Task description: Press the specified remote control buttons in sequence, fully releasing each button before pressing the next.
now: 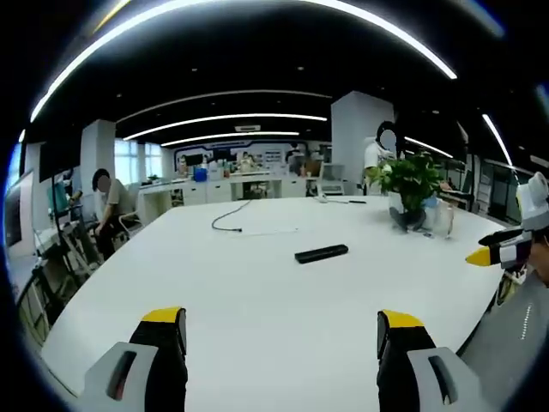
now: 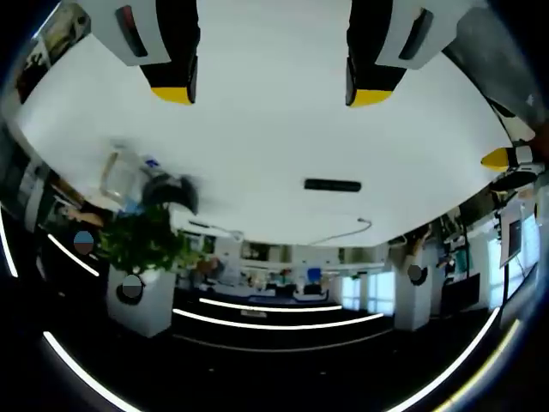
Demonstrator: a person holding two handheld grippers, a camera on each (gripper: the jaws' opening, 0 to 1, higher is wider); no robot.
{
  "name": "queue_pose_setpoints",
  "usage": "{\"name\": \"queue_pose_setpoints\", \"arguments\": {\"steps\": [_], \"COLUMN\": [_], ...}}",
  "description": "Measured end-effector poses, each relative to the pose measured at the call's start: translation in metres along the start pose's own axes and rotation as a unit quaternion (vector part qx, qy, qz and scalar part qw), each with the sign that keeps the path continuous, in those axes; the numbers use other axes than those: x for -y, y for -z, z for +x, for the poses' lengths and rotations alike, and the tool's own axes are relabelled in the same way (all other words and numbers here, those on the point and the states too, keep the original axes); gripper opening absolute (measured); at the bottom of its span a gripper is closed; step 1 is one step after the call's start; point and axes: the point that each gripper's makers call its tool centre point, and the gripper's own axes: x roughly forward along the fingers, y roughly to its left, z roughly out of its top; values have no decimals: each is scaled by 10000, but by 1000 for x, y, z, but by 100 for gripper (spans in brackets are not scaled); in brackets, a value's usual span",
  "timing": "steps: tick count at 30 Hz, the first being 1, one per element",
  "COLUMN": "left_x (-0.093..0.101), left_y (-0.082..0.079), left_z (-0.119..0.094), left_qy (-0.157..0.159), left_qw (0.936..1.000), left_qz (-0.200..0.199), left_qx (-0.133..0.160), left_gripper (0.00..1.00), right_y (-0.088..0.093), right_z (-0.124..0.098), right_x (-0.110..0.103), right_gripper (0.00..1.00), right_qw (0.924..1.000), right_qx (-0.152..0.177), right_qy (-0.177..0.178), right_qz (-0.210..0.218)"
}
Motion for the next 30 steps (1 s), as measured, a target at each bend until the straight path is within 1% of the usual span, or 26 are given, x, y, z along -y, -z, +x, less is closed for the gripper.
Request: {"name": "queue_pose_setpoints", "arguments": {"steps": [30], "left_x": [-1], "left_y": [3], "left_z": [0], "left_qy": [24], "left_qw": [10000], "left_qz": [-35], "left_qx": [8], "left_gripper": [95], "right_y": [3], "right_z": [0], "right_x": [-2], "right_gripper": [68], "right_qw": [10000], "right_qx": [-13], "right_qy": [-3], "right_qz": [-9]}}
